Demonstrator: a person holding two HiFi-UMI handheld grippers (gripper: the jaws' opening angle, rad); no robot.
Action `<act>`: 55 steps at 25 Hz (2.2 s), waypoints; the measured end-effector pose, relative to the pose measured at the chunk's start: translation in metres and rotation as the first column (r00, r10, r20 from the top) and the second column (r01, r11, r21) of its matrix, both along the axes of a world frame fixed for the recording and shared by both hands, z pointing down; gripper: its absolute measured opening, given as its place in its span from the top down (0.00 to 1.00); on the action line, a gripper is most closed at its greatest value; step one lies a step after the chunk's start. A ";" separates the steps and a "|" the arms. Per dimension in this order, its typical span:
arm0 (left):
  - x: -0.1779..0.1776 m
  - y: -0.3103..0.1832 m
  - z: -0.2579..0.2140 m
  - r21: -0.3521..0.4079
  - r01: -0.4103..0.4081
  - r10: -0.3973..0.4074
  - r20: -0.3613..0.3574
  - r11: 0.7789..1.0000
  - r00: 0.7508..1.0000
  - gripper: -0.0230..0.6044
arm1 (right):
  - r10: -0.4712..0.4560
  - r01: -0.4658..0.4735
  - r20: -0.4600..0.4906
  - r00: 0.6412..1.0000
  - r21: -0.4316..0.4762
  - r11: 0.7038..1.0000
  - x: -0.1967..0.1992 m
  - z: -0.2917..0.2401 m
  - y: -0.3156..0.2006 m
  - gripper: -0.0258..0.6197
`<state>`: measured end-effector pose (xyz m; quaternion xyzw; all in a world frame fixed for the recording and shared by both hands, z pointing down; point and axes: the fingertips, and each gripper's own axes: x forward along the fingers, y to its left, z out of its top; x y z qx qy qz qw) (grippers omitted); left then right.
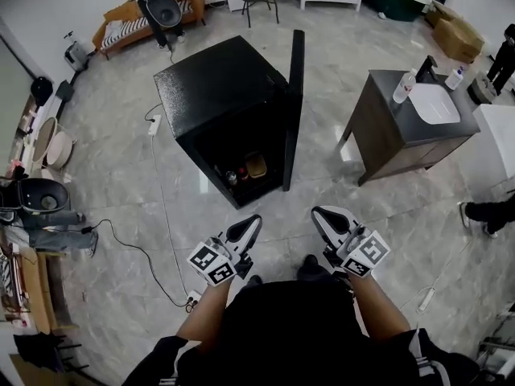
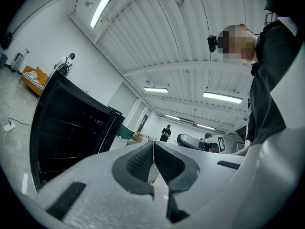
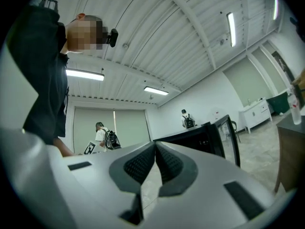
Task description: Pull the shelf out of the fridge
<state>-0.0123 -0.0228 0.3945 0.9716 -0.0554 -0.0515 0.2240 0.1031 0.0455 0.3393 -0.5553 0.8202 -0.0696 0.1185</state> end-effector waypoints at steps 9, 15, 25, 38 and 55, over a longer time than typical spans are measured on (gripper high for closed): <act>0.038 0.004 -0.011 0.016 0.216 -0.216 0.036 0.976 0.976 0.93 | -0.191 0.192 -0.044 0.981 0.030 0.981 0.060 -0.005 -0.019 0.92; 0.044 -0.001 -0.009 0.006 0.338 -0.338 0.043 0.941 0.940 0.93 | -0.279 0.282 -0.062 0.958 0.041 0.959 0.075 0.000 -0.041 0.92; 0.006 -0.035 -0.001 -0.024 0.407 -0.406 0.026 0.913 0.913 0.93 | -0.323 0.328 -0.094 0.942 0.041 0.944 0.047 0.000 -0.104 0.92; -0.017 -0.085 0.000 -0.073 0.372 -0.376 -0.058 0.925 0.925 0.93 | -0.330 0.329 -0.058 0.942 -0.020 0.944 0.020 0.003 -0.160 0.92; 0.052 -0.119 0.001 -0.057 0.562 -0.563 -0.002 0.825 0.826 0.93 | -0.547 0.546 -0.010 0.837 -0.053 0.836 0.077 0.034 -0.206 0.92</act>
